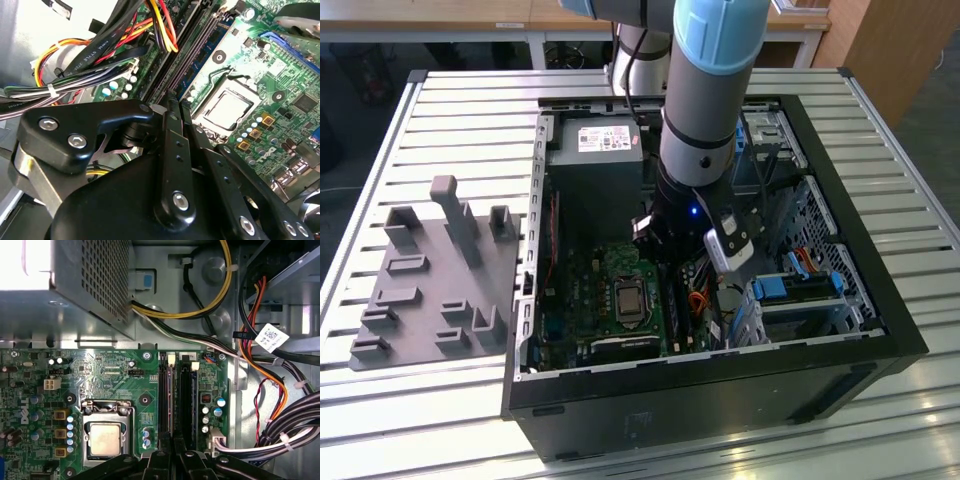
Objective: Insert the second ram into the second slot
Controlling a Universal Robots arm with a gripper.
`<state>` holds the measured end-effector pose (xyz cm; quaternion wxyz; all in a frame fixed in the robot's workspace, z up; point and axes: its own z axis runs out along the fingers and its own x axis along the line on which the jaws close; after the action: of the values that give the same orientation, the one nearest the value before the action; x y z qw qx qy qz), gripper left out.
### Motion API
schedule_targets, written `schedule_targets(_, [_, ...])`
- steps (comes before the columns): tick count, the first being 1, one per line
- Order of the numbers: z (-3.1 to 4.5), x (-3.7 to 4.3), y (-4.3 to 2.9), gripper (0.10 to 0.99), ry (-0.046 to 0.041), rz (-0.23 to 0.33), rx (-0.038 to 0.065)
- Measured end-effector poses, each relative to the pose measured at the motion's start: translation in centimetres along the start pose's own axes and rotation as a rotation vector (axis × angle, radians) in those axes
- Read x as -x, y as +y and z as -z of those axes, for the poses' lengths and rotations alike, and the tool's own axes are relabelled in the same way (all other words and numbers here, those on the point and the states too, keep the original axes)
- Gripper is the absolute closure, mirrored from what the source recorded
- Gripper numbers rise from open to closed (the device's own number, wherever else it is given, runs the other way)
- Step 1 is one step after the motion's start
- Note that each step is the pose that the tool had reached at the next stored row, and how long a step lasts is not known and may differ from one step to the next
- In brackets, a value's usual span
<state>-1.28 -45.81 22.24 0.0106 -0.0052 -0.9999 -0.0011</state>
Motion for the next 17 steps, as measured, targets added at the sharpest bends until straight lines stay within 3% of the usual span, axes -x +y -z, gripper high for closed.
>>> schedule_targets(17, [-0.41,0.02,0.00,0.949,0.0000,0.000,-0.008])
